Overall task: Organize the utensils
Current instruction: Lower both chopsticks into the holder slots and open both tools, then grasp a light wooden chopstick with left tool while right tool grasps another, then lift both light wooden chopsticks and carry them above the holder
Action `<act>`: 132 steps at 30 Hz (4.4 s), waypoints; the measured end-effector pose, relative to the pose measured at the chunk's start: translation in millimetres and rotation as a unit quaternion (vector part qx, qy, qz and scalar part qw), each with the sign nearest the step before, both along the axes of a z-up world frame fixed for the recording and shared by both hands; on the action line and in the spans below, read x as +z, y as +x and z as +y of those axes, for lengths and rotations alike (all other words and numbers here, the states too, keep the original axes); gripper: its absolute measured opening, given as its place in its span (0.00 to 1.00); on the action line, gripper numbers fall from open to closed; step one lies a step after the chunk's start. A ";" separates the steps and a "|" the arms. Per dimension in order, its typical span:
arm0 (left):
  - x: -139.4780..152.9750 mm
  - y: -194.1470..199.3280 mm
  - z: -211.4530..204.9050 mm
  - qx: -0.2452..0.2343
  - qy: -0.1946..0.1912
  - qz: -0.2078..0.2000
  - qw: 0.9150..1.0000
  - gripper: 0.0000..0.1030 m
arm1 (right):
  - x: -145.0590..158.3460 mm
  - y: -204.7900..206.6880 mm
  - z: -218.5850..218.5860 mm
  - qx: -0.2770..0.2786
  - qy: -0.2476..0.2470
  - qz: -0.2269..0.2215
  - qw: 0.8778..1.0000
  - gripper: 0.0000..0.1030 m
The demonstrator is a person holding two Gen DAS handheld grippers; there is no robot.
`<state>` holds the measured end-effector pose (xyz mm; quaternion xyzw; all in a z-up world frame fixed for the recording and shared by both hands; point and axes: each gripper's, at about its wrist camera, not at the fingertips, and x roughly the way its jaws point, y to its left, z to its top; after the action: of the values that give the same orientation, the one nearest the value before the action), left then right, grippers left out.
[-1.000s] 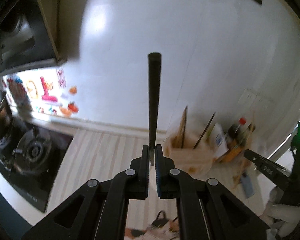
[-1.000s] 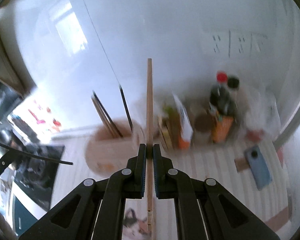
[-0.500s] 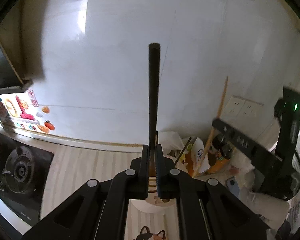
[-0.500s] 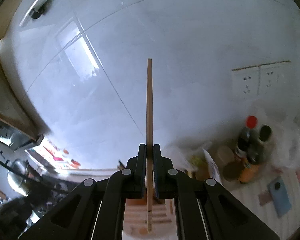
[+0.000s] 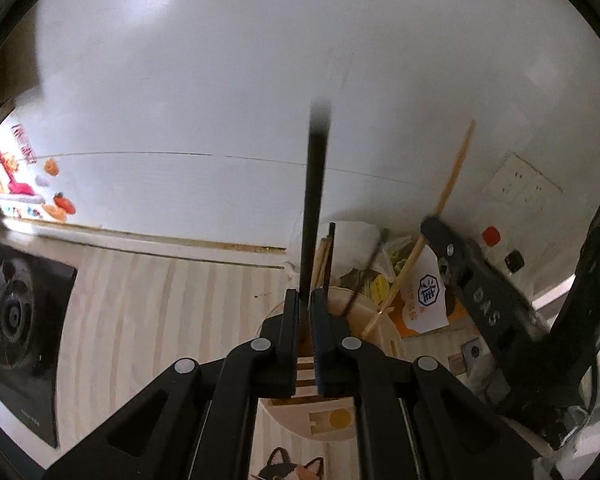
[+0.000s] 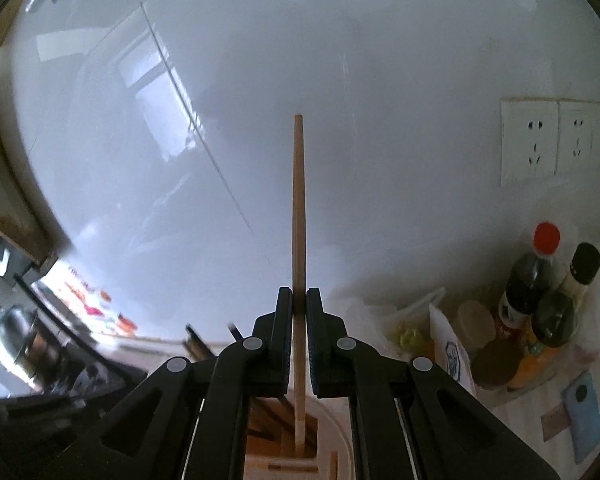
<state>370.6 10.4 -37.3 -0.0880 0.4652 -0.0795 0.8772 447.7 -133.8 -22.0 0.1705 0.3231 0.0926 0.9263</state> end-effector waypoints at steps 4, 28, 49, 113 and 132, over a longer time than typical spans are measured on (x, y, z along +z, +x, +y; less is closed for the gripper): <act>17.9 -15.7 5.7 0.024 0.034 -0.036 0.998 0.14 | 8.2 -16.8 -14.6 0.010 0.002 0.007 1.000 0.33; -116.4 -117.3 -24.7 0.039 0.116 0.066 0.990 1.00 | -105.7 -154.5 -128.6 -0.081 -0.044 0.196 0.976 0.70; -267.4 -149.3 -118.5 -0.071 0.133 0.219 0.964 0.24 | -271.4 -176.9 -116.7 0.020 -0.117 0.415 0.902 0.23; -213.5 -157.9 -8.0 -0.010 0.136 0.192 0.972 0.04 | -241.1 -184.1 -20.6 0.055 -0.106 0.395 0.911 0.07; -73.3 -155.3 38.2 0.062 0.078 0.039 0.994 0.04 | -100.8 -168.3 -34.2 0.023 -0.082 0.199 0.976 0.06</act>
<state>215.4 48.6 -110.6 -0.0511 0.4977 0.0153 0.8657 279.4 -168.0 -122.8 0.1014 0.5112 0.0515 0.8519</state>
